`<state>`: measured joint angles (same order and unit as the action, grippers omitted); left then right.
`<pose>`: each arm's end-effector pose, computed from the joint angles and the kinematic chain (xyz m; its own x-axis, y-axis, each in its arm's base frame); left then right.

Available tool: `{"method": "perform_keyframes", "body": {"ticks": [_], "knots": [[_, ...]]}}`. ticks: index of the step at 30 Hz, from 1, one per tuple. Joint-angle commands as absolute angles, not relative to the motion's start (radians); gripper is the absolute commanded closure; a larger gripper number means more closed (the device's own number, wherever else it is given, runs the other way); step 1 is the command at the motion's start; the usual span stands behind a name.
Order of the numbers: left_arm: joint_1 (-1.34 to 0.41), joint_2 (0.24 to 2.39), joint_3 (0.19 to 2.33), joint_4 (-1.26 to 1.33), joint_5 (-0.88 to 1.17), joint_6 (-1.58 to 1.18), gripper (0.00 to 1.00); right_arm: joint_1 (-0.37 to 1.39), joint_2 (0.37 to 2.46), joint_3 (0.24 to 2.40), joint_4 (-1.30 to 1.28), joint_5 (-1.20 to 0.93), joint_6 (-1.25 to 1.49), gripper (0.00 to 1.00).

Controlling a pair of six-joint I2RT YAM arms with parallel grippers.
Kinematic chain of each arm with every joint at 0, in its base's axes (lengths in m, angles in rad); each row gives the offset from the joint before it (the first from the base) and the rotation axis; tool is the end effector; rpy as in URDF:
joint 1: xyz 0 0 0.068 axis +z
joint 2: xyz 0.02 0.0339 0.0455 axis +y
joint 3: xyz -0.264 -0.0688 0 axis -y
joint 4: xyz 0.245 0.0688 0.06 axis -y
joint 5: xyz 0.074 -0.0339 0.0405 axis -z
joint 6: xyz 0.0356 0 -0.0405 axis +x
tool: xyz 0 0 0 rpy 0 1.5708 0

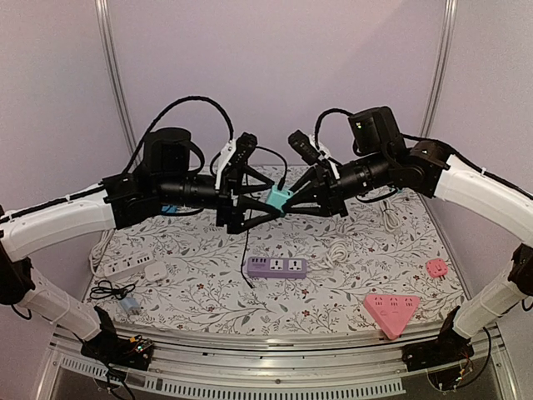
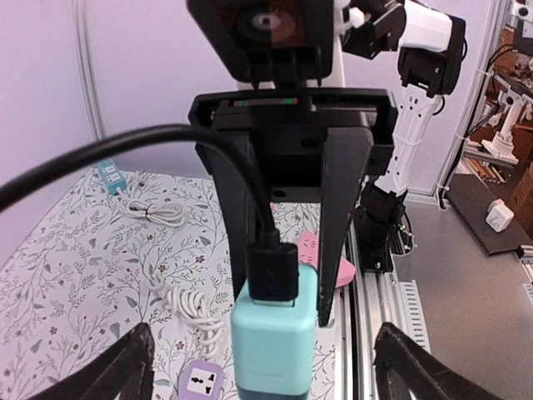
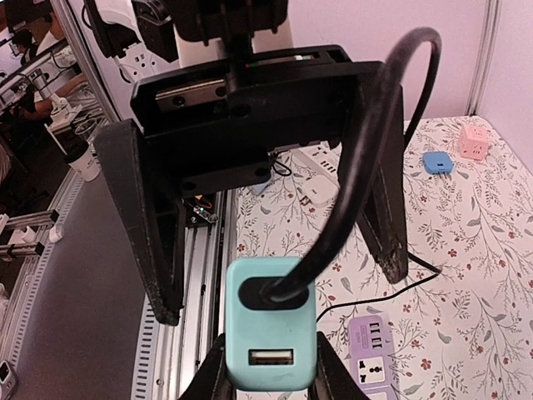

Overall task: Insert the plug
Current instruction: Adjust the plug, then insert the plug into the socket.

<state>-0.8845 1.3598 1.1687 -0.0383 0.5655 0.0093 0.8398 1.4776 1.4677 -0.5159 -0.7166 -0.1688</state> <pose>0.1867 -0.2581 0.3604 -0.1349 0.1771 -0.9749 0.9851 0.1297 -0.1128 0.2017 0.2600 0.3833 -0.1723 -0.3819 -0.9080 -0.9836 0.0165 0.1797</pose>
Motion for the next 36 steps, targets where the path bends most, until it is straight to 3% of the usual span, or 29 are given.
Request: {"method": "perform_keyframes", "body": {"ticks": [1,8,15,19,29,36], "knots": [[-0.872,1.289,1.139,-0.085,0.476,0.077,0.05,0.843,1.466,1.444,-0.520,-0.645,-0.213,1.00],[-0.833,1.160,1.100,-0.231,0.266,0.150,0.02,0.843,1.584,1.495,-0.510,-0.488,-0.282,1.00],[-0.720,0.969,1.019,-0.252,0.080,0.129,0.01,0.844,1.828,1.916,-0.513,-0.333,-0.284,1.00],[-0.692,0.904,0.997,-0.268,0.059,0.140,0.01,0.843,1.879,2.025,-0.487,-0.298,-0.285,1.00],[-0.678,0.965,0.974,-0.284,0.082,0.118,0.00,0.845,1.888,1.732,-0.485,-0.288,-0.360,1.00],[-0.678,1.027,0.966,-0.289,0.114,0.089,0.01,0.845,1.874,1.521,-0.540,-0.398,-0.409,1.00]]}}
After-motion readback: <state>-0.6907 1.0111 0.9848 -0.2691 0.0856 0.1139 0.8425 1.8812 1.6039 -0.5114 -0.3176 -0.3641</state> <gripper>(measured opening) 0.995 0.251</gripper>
